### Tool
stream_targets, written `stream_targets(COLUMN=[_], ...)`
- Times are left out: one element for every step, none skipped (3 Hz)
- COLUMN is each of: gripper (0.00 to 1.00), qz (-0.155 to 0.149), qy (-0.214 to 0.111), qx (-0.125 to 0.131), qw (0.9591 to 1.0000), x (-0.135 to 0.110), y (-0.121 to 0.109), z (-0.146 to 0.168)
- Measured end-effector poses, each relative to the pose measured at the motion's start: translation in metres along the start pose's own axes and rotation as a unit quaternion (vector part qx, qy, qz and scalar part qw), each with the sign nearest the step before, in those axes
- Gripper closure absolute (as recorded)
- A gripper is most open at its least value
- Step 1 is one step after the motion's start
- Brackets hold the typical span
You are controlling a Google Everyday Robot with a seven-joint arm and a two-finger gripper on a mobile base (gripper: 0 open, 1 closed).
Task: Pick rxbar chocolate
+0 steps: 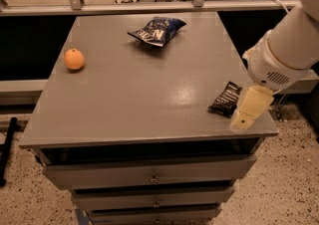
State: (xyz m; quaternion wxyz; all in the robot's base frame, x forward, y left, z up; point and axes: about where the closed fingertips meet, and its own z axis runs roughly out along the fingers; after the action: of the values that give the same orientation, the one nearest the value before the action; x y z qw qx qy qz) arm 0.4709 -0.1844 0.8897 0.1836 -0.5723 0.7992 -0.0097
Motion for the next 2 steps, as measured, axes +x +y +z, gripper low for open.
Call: stream_targets(gripper=[0.00,0.00], qz=[0.020,0.035], qy=[-0.004,-0.010], qx=[-0.007,-0.011], qw=[0.9998,0.9993], x=[-0.002,-0.003], y=[-0.005,-0.008], z=[0.024,0.042])
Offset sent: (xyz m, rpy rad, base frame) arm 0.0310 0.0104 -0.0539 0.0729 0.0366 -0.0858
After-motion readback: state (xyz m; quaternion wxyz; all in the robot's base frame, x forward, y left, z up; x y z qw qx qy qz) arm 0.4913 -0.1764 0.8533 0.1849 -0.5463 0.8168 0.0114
